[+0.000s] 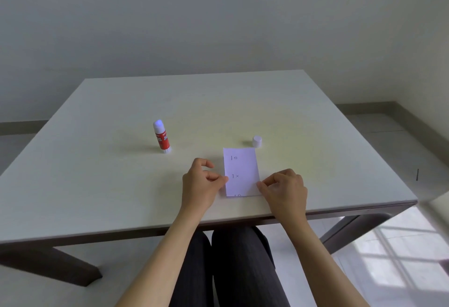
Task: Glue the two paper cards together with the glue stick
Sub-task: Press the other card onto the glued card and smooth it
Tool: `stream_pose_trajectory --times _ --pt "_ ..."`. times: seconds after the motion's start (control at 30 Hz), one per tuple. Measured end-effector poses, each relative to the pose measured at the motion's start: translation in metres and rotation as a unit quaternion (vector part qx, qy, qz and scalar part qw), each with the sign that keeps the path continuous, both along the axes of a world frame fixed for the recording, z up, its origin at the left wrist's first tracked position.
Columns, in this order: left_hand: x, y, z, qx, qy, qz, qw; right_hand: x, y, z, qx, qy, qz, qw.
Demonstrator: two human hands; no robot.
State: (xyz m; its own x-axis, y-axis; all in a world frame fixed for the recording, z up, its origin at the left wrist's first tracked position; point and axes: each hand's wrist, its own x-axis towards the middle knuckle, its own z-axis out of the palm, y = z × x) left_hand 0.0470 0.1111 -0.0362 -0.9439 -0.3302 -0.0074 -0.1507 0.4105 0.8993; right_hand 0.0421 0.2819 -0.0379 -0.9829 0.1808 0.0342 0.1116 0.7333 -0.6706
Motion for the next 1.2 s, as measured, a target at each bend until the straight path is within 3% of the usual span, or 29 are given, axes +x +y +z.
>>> stream_pose_trajectory --times 0.23,0.4,0.53,0.6,0.7,0.8,0.97,1.2 --pt "-0.001 0.0 -0.003 -0.025 -0.001 -0.006 1.0 0.0 -0.001 -0.003 0.018 0.01 -0.002 1.0" --pt "-0.004 0.002 -0.009 -0.104 0.025 -0.021 0.994 0.001 -0.003 -0.006 0.053 0.025 -0.001 0.998" --pt "-0.005 0.002 -0.01 -0.172 0.03 -0.048 0.983 0.002 -0.003 -0.008 0.1 0.051 0.065 0.992" --pt "-0.008 -0.004 -0.008 -0.246 0.037 -0.083 0.965 0.002 -0.005 -0.011 0.159 0.054 0.087 0.982" --pt "-0.02 -0.018 -0.004 -0.375 0.027 -0.215 0.901 0.007 -0.01 -0.016 0.189 0.062 0.092 0.976" --pt "-0.025 -0.029 -0.002 -0.396 -0.011 -0.29 0.871 0.006 -0.008 -0.017 0.18 0.066 0.113 0.975" --pt "-0.012 -0.049 -0.006 -0.35 -0.023 -0.282 0.893 0.0 -0.023 -0.016 0.158 0.023 0.211 0.964" --pt "0.02 -0.07 -0.009 -0.315 -0.028 -0.158 0.936 0.006 -0.045 -0.015 0.098 0.057 0.174 0.978"
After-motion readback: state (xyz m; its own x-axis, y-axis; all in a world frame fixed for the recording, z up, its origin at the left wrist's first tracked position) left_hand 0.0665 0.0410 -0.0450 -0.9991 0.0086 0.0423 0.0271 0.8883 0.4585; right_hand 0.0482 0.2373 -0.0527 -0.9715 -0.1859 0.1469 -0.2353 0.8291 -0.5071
